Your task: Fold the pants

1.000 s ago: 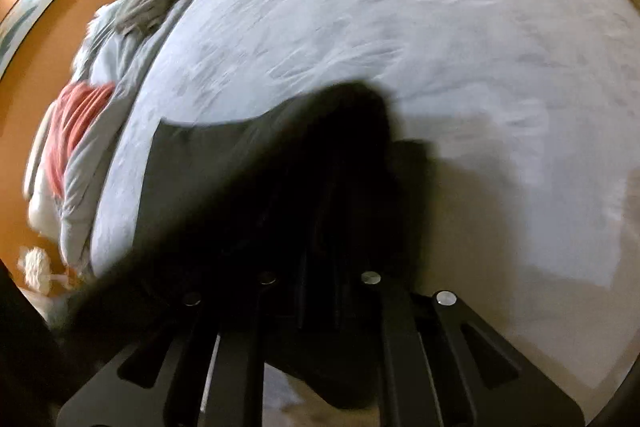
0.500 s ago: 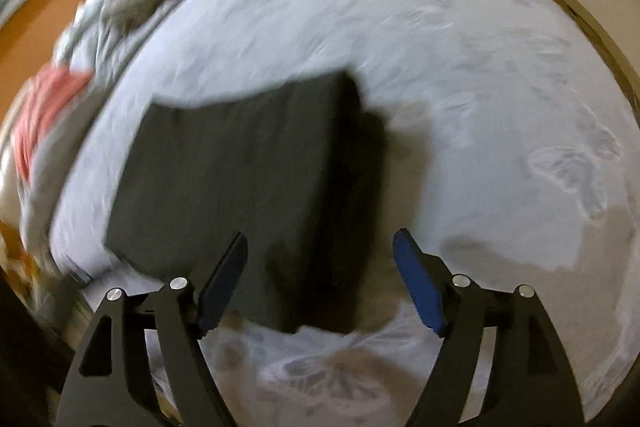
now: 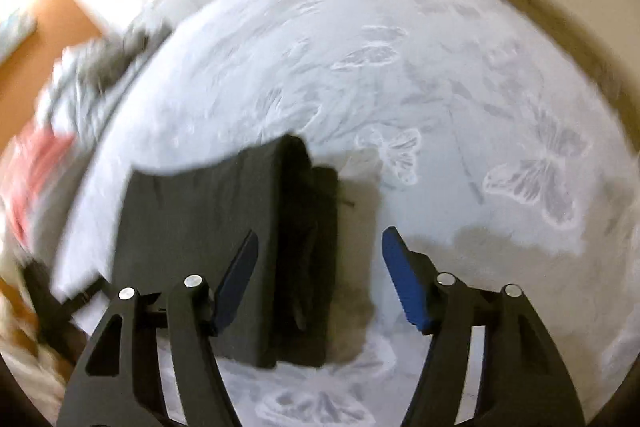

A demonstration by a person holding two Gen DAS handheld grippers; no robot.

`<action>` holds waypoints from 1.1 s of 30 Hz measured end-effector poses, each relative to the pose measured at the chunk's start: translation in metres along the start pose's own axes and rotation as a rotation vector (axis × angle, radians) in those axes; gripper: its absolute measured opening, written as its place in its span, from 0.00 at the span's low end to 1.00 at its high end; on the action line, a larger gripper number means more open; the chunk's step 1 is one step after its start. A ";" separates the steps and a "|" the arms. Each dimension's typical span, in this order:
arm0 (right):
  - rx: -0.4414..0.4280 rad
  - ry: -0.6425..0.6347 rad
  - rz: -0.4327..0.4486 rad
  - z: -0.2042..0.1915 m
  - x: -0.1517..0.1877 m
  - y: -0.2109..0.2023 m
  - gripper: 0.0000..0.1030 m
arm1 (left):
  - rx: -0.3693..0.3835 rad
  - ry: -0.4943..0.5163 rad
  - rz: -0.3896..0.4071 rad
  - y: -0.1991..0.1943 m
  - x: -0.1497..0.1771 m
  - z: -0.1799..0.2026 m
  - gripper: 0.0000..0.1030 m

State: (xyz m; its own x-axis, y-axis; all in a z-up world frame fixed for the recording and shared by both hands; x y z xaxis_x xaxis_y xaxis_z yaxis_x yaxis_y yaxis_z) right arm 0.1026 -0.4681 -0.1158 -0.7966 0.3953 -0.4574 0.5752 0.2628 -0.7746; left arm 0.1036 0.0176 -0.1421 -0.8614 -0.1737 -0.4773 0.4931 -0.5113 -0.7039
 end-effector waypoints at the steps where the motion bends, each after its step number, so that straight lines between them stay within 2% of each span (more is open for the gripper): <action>1: 0.002 0.020 -0.020 0.003 -0.001 0.007 0.63 | 0.020 0.010 -0.005 0.005 -0.001 0.008 0.84; 3: 0.051 0.016 -0.026 0.002 -0.005 0.020 0.69 | 0.049 0.034 -0.005 0.014 -0.004 0.019 0.84; 6: 0.110 -0.075 0.046 -0.008 -0.024 0.028 0.68 | 0.060 0.030 -0.037 0.029 -0.002 0.025 0.84; 8: 0.128 -0.128 0.069 -0.013 -0.032 0.031 0.48 | 0.059 0.038 -0.017 0.027 0.001 0.024 0.84; 9: 0.124 -0.127 0.065 -0.013 -0.036 0.035 0.46 | 0.055 0.052 -0.012 0.027 0.001 0.025 0.84; 10: 0.096 -0.109 0.035 -0.013 -0.037 0.042 0.45 | 0.051 0.059 -0.015 0.025 0.002 0.025 0.84; 12: 0.025 -0.062 -0.043 -0.011 -0.030 0.052 0.29 | 0.048 0.071 -0.015 0.027 0.003 0.026 0.84; 13: -0.010 -0.047 -0.073 -0.010 -0.027 0.051 0.15 | 0.047 0.073 -0.014 0.024 0.002 0.024 0.84; 14: -0.038 -0.038 -0.101 -0.012 -0.022 0.050 0.07 | 0.048 0.072 -0.013 0.025 0.002 0.024 0.84; 16: -0.088 -0.030 -0.133 -0.021 -0.015 0.046 0.06 | 0.051 0.073 -0.012 0.030 -0.001 0.023 0.84; 19: -0.113 -0.020 -0.140 -0.029 -0.007 0.034 0.06 | 0.058 0.054 -0.007 0.033 -0.005 0.023 0.84; 22: -0.125 0.022 -0.193 -0.030 0.010 0.038 0.06 | 0.065 0.043 -0.004 0.033 -0.007 0.022 0.84; 25: -0.080 -0.022 -0.208 -0.037 0.025 0.038 0.06 | 0.064 0.048 0.000 0.031 -0.006 0.022 0.84; 27: -0.018 -0.071 -0.218 -0.037 0.032 0.045 0.06 | 0.054 0.059 0.003 0.031 -0.005 0.022 0.84; 30: -0.017 -0.077 -0.233 -0.035 0.031 0.042 0.06 | 0.029 0.099 0.008 0.032 -0.003 0.024 0.84; 31: 0.005 -0.066 -0.206 -0.029 0.026 0.031 0.06 | 0.020 0.115 0.009 0.032 -0.002 0.025 0.84; 33: 0.157 -0.084 -0.112 -0.012 0.012 0.007 0.14 | 0.018 0.122 0.005 0.030 -0.001 0.026 0.84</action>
State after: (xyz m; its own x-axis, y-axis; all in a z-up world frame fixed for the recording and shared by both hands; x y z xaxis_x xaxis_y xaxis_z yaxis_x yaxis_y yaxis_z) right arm 0.0988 -0.4507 -0.1212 -0.8703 0.2946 -0.3947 0.4517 0.1580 -0.8781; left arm 0.1159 -0.0199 -0.1494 -0.8371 -0.0729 -0.5422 0.4941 -0.5259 -0.6923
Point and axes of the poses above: each gripper's, at about its wrist camera, not at the fingertips, and y roughly the way its jaws point, z to its right, x to its underside, the point moved 8 cm from there along y, roughly the way its jaws point, and after that the axes turned 1 degree about x, right-handed, at the moved point
